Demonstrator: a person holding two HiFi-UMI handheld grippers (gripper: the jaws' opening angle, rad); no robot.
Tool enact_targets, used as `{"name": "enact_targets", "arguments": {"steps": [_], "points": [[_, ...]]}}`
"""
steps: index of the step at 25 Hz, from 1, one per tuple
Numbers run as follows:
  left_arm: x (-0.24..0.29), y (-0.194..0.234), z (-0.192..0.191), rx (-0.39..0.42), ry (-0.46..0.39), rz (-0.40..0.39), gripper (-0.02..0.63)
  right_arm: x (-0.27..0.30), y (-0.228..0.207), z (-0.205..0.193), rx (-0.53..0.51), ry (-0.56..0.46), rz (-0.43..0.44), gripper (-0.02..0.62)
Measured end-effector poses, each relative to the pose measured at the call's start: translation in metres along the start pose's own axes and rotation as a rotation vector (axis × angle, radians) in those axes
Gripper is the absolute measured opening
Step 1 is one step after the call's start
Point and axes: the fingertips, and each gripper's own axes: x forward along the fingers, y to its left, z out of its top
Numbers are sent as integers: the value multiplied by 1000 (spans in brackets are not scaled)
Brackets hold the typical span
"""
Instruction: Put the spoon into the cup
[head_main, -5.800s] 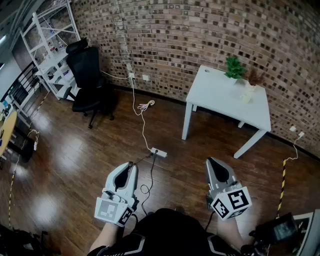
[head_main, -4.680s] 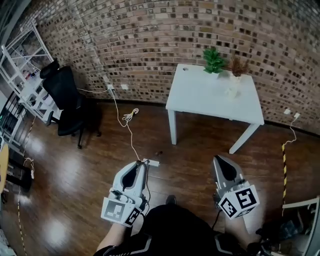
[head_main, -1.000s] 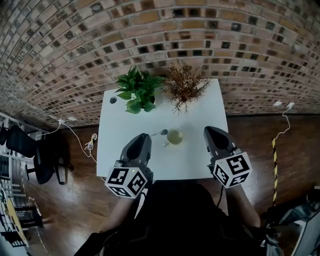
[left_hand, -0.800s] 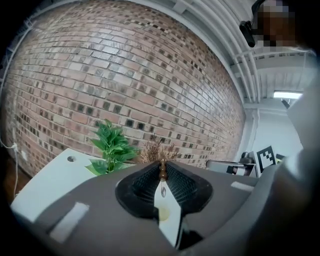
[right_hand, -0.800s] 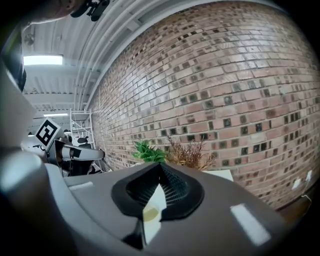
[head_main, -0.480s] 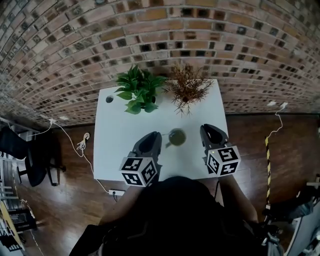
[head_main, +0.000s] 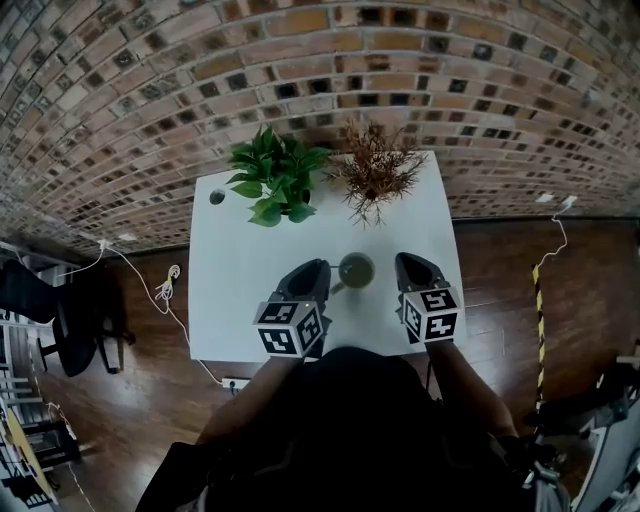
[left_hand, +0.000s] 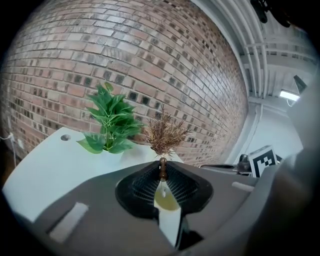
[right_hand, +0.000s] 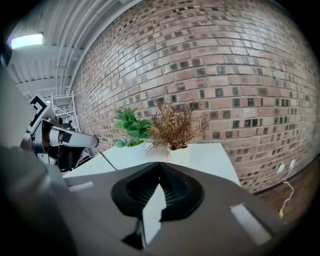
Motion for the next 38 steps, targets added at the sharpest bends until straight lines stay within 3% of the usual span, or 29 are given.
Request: {"name": "enact_targets", "arguments": {"steps": [7,15,23,27,38], "points": [[14,10,-17,14,49,24,35,15,-10,-36,87,111,-62,5],[34,16,-32,12,93,26,35,34,-11,-63,150,191,-56,5],[51,16,-63,32,165,31,35,46,-1,-78,127,244,-38,6],[56,13,-66,79,160,56,35,48,2,-89,129,278,-33,6],[59,19,-80,88,173,73,41,52,1,-106,177,311,-57,6]]}}
